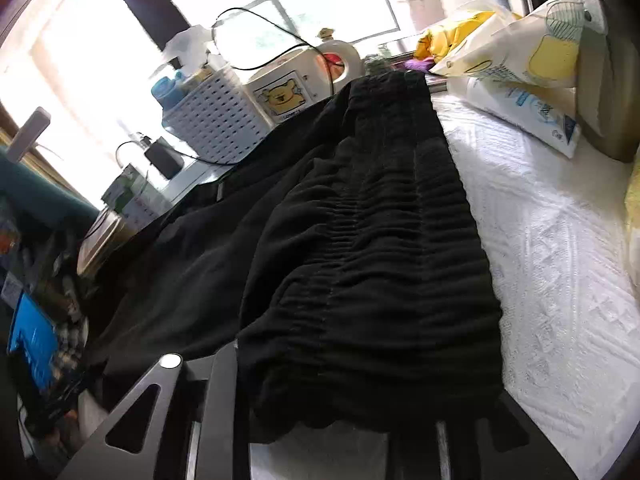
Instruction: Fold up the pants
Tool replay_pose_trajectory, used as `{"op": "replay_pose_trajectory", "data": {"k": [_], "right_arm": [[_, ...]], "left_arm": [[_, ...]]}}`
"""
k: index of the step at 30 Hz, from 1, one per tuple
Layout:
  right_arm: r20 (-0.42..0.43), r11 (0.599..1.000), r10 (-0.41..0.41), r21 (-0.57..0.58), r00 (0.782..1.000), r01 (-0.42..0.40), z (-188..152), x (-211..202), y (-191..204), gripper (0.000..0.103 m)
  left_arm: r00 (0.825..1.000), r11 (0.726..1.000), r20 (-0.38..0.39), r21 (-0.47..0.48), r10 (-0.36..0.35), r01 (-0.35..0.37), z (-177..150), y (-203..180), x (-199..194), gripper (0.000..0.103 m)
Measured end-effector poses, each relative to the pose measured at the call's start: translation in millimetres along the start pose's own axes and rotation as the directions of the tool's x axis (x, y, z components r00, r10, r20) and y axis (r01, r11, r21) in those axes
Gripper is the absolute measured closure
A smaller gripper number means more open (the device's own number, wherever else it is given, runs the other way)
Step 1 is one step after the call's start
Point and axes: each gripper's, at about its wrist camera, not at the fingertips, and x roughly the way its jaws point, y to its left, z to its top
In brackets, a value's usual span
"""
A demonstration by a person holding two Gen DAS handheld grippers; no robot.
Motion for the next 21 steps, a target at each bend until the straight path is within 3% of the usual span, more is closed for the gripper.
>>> {"op": "replay_pose_trajectory", "data": {"k": [4,7,11,13,17,21], "right_arm": [[0.015,0.994,-0.066,-0.084,0.998,0.067,-8,-13,3,0.094],[0.026,0.982,-0.130,-0.137,0.991,0.132,-15,-28,3,0.095],[0.042,0.966,-0.191,-0.168,0.981,0.195,-20,-49,-5,0.095],[0.049,0.957,-0.223,-0.178,0.974,0.228,-19,-59,-8,0.095],[0.022,0.946,-0.254,-0.202,0.967,0.253,-22,-62,-17,0.095],[-0.001,0.950,-0.253,-0.191,0.967,0.248,-29,-54,-20,0.095]], "left_arm": [[1.000,1.000,-0.012,-0.019,-0.025,0.025,7,-5,6,0.020],[1.000,0.996,-0.027,0.092,0.008,-0.006,2,-22,9,0.021],[0.999,0.986,-0.037,0.165,0.008,-0.002,-4,-38,6,0.035],[0.999,0.986,-0.047,0.169,-0.005,0.013,-6,-42,2,0.044],[0.999,0.987,-0.045,0.158,-0.017,0.023,-9,-48,-2,0.044],[0.998,0.996,-0.033,0.070,-0.057,0.059,-5,-43,-1,0.044]]}}
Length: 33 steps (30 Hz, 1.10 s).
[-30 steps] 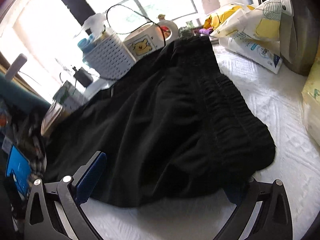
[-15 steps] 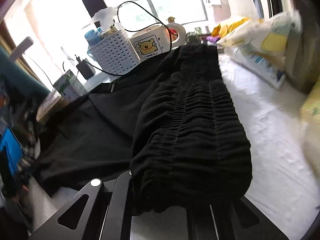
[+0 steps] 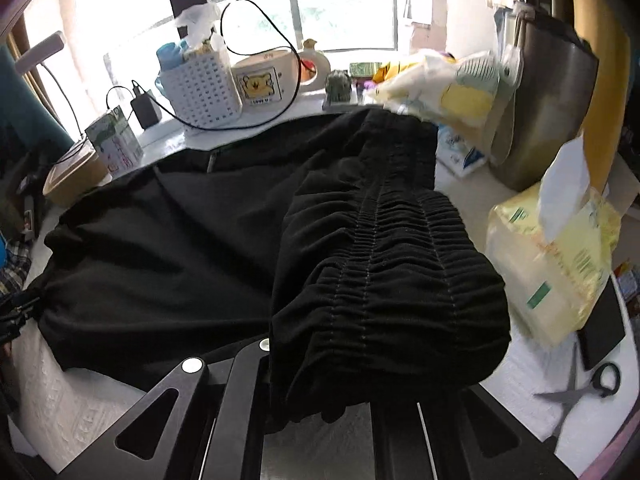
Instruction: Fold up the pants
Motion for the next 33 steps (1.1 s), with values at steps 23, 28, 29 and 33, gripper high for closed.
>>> {"op": "replay_pose_trajectory", "data": {"k": [23,28,29,33], "right_arm": [[0.015,0.991,0.013,-0.136,1.000,-0.011,-8,1,13,0.091],[-0.010,0.991,0.019,-0.129,1.000,-0.020,-7,5,9,0.091],[-0.010,0.992,0.026,-0.120,1.000,-0.028,-7,5,7,0.091],[-0.009,0.995,0.043,-0.093,0.999,-0.044,-8,2,2,0.090]], "left_arm": [[0.999,0.999,-0.031,-0.038,0.031,-0.033,-49,-14,-41,0.097],[0.998,0.999,-0.041,-0.023,0.039,-0.040,-46,-8,-44,0.096],[0.999,0.999,-0.022,-0.006,0.048,-0.048,-40,-7,-49,0.095],[0.994,0.995,0.079,0.065,0.075,-0.080,-5,-7,-63,0.062]]}}
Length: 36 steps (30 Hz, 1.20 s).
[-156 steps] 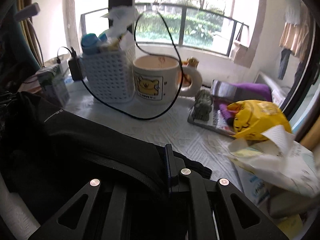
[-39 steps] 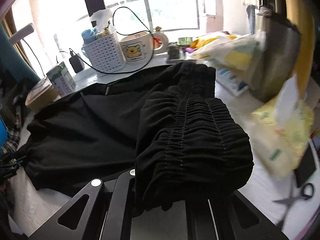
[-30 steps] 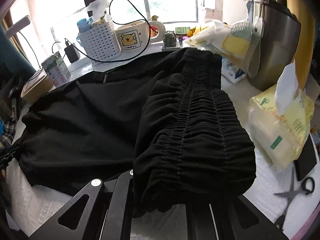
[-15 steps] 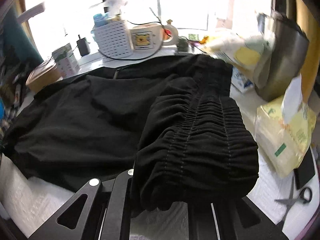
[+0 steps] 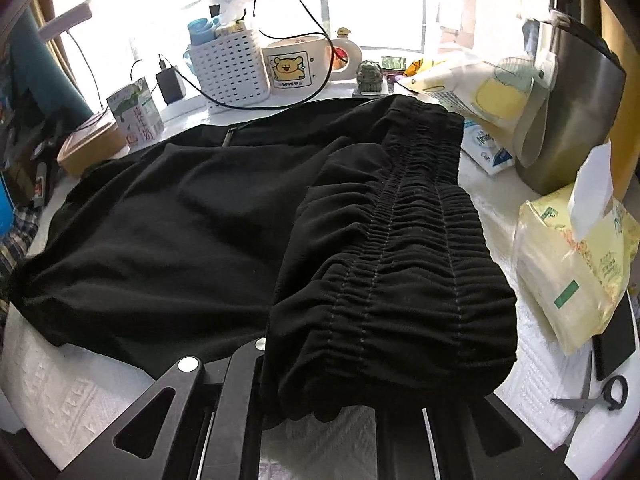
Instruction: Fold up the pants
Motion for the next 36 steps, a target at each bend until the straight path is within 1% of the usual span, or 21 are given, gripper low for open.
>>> {"op": "replay_pose_trajectory", "data": {"k": [1,3,4,5,6,7,8,9,10,12,14,16,19,20,21,23,24,27,32,35,36], "right_arm": [[-0.003,1.000,0.001,0.004,1.000,-0.001,0,-1,0,0.090],[-0.006,1.000,-0.012,-0.007,1.000,0.012,2,-6,1,0.089],[-0.003,1.000,-0.023,-0.018,1.000,0.023,3,-11,1,0.085],[0.005,0.999,-0.040,-0.025,0.999,0.040,3,-16,0,0.081],[0.014,0.998,-0.058,-0.025,0.998,0.059,4,-21,-2,0.070],[0.021,0.997,-0.070,-0.022,0.997,0.071,4,-25,-5,0.055],[0.027,0.997,-0.080,-0.017,0.996,0.080,4,-29,-7,0.045],[0.036,0.996,-0.093,-0.010,0.995,0.094,5,-33,-10,0.024],[0.053,0.994,-0.111,0.002,0.992,0.111,5,-38,-15,0.014],[0.065,0.993,-0.119,0.028,0.991,0.117,7,-42,-24,0.014],[0.062,0.992,-0.122,0.054,0.991,0.118,8,-40,-32,0.014],[0.049,0.990,-0.121,0.080,0.991,0.117,7,-34,-38,0.014],[0.032,0.990,-0.112,0.085,0.993,0.109,6,-26,-40,0.014],[0.027,0.990,-0.113,0.085,0.993,0.111,5,-23,-40,0.014],[0.020,0.990,-0.113,0.086,0.993,0.111,5,-20,-42,0.014],[0.017,0.989,-0.116,0.090,0.993,0.114,5,-16,-44,0.014],[0.018,0.989,-0.117,0.094,0.993,0.115,6,-15,-45,0.014],[0.021,0.988,-0.121,0.096,0.992,0.119,9,-12,-48,0.014],[0.019,0.988,-0.127,0.089,0.992,0.125,10,-10,-47,0.014],[0.020,0.988,-0.132,0.082,0.991,0.130,10,-12,-43,0.014],[0.024,0.989,-0.132,0.071,0.991,0.130,11,-14,-40,0.014]], "left_arm": [[0.999,0.999,0.032,0.035,0.000,-0.001,13,-2,-3,0.061],[0.998,0.997,0.060,0.079,0.004,-0.009,31,-5,-3,0.059],[0.997,0.994,0.079,0.106,-0.003,-0.005,42,-8,-2,0.056],[0.996,0.992,0.084,0.124,-0.014,0.003,49,-10,2,0.047],[0.996,0.990,0.085,0.140,-0.024,0.012,55,-13,7,0.042],[0.996,0.987,0.081,0.160,-0.035,0.022,62,-16,16,0.041],[0.997,0.984,0.069,0.176,-0.042,0.029,67,-18,27,0.041],[0.997,0.981,0.057,0.191,-0.051,0.040,71,-21,37,0.041],[0.997,0.978,0.040,0.203,-0.064,0.054,76,-23,51,0.041],[0.997,0.973,0.012,0.218,-0.076,0.072,83,-28,75,0.041],[0.998,0.968,-0.015,0.241,-0.066,0.068,88,-32,98,0.041],[0.998,0.959,-0.026,0.274,-0.061,0.066,92,-37,113,0.041],[0.997,0.946,-0.055,0.319,-0.046,0.061,97,-41,132,0.043],[0.998,0.944,-0.056,0.325,-0.032,0.048,98,-41,136,0.051],[0.998,0.944,-0.061,0.327,-0.016,0.035,99,-39,141,0.068],[0.997,0.947,-0.074,0.322,0.011,0.013,104,-35,151,0.087],[0.997,0.949,-0.074,0.316,0.017,0.008,106,-32,153,0.092],[0.998,0.954,-0.051,0.298,0.038,-0.021,113,-24,156,0.094],[0.996,0.950,0.026,0.300,0.088,-0.092,132,-20,154,0.094],[0.997,0.955,0.028,0.287,0.077,-0.081,144,-18,152,0.091],[0.997,0.955,0.018,0.286,0.078,-0.080,148,-17,151,0.083]]}}
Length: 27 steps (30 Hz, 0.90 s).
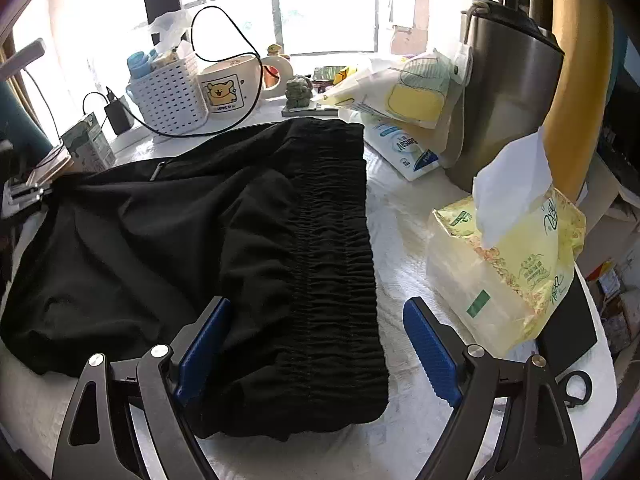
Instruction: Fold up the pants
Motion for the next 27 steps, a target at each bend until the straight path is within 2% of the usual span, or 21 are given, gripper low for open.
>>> {"op": "replay_pose_trajectory", "data": {"k": [1,2,3,4,8,11,13,16,20,23,25,27], "right_arm": [[0.004,1.000,-0.001,-0.010,1.000,0.001,0,-2,2,0.014],[0.007,1.000,-0.002,-0.016,1.000,0.002,1,-4,4,0.014],[0.015,1.000,-0.006,-0.023,1.000,0.006,1,-7,6,0.014],[0.020,1.000,-0.007,-0.024,1.000,0.007,2,-10,7,0.014],[0.044,1.000,-0.010,-0.019,0.999,0.010,4,-18,10,0.014],[0.064,1.000,0.009,-0.021,0.998,-0.008,4,-23,14,0.014],[0.072,0.999,0.030,-0.026,0.997,-0.028,3,-26,19,0.014],[0.068,0.995,0.087,-0.063,0.994,-0.083,3,-25,38,0.014],[0.037,0.981,0.149,-0.130,0.988,-0.143,2,-15,71,0.014],[-0.003,0.976,0.166,-0.140,0.986,-0.165,0,-1,91,0.014],[-0.033,0.977,0.138,-0.156,0.990,-0.142,-4,9,100,0.014],[-0.058,0.976,0.107,-0.182,0.993,-0.116,-12,16,106,0.014]], "left_arm": [[1.000,1.000,0.003,-0.007,0.004,-0.004,2,2,-3,0.077],[1.000,1.000,0.017,-0.016,0.004,-0.004,3,5,-9,0.061],[1.000,1.000,0.028,-0.020,0.002,-0.001,5,6,-13,0.050],[0.999,1.000,0.044,-0.024,-0.002,0.003,4,8,-20,0.048],[0.998,0.999,0.070,-0.038,-0.002,0.005,-5,10,-43,0.047],[0.995,0.998,0.084,-0.042,-0.052,0.056,-21,3,-63,0.047],[0.989,0.991,0.083,-0.055,-0.120,0.125,-37,-8,-75,0.047],[0.969,0.968,0.062,-0.066,-0.238,0.242,-64,-32,-88,0.047],[0.944,0.940,0.027,-0.088,-0.330,0.331,-92,-63,-95,0.047],[0.948,0.944,-0.029,-0.100,-0.318,0.314,-108,-80,-85,0.047],[0.951,0.949,-0.073,-0.117,-0.301,0.291,-116,-83,-75,0.047],[0.956,0.953,-0.052,-0.115,-0.288,0.281,-121,-84,-78,0.047]]}}
